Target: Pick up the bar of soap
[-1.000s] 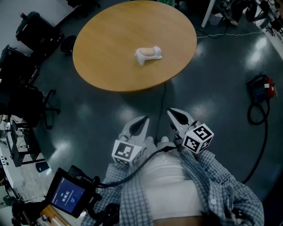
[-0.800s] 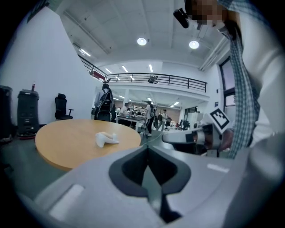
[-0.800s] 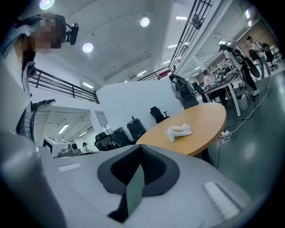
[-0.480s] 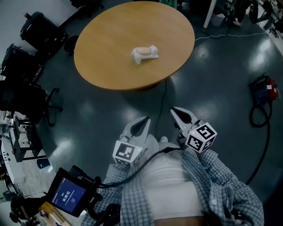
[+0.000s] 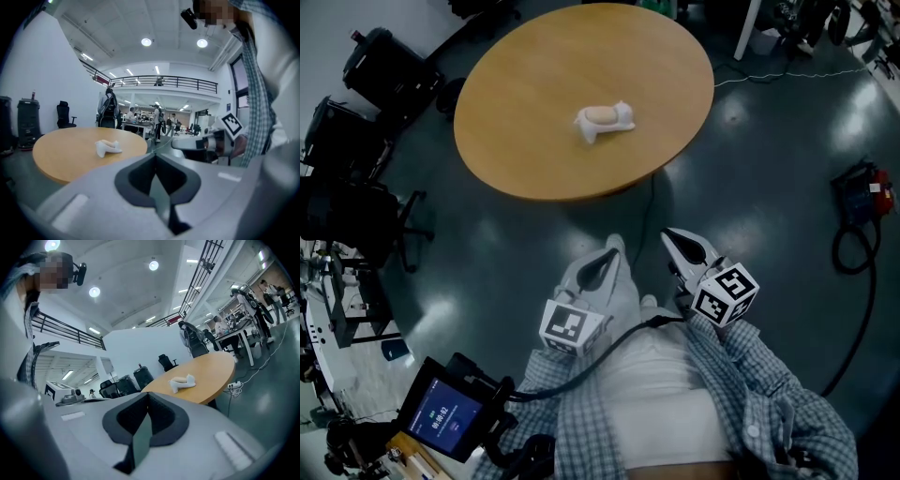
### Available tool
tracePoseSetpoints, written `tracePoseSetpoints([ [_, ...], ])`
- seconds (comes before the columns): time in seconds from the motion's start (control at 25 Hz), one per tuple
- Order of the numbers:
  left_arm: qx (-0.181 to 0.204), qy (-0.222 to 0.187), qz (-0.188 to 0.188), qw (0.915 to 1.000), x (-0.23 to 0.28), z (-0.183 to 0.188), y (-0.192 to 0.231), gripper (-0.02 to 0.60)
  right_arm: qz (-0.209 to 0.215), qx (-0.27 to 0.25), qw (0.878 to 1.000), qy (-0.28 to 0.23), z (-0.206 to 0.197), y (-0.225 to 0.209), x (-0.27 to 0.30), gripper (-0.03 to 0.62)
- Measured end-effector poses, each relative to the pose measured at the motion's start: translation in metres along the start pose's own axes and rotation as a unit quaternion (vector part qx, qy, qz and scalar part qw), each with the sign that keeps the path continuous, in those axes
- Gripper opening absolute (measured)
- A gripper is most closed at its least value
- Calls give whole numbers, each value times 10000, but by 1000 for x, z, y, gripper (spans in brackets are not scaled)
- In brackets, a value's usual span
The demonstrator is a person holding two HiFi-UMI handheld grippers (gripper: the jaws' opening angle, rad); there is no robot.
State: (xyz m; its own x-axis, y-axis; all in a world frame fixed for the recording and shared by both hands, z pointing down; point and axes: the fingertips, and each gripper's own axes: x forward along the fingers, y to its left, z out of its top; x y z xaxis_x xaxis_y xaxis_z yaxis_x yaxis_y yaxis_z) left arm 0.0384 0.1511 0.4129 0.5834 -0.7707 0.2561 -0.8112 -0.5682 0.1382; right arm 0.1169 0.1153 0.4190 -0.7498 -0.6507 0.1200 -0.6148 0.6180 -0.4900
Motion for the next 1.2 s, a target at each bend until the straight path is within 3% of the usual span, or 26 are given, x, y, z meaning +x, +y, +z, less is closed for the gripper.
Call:
tracePoseSetpoints([
  [0.12,-27,49,-3,10000,14,3,14,-2,-57,-22,10000,-4,4,-11,12,3],
  [0.28,-124,48,-35,9999,60,10,64,-2,-117,-85,9998,100,19,-47,61,3],
  [0.52,-115,42,-31,9999,96,9,119,-2,-8,-340,9988,345,45,-74,124,3],
  [0.68,-322,119,-31,9994,120,24,161,-2,13,-453,9977,506,56,-90,174,3],
  [0.92,-540,197,45,9983,159,23,231,-2,-22,-678,9923,1036,59,-124,239,3],
  [1.08,-654,282,91,9974,165,30,233,-2,275,-1419,9788,1451,58,-127,243,3],
  [1.2,-583,242,180,9978,167,25,234,-2,655,-2297,9478,2110,48,-131,249,5],
])
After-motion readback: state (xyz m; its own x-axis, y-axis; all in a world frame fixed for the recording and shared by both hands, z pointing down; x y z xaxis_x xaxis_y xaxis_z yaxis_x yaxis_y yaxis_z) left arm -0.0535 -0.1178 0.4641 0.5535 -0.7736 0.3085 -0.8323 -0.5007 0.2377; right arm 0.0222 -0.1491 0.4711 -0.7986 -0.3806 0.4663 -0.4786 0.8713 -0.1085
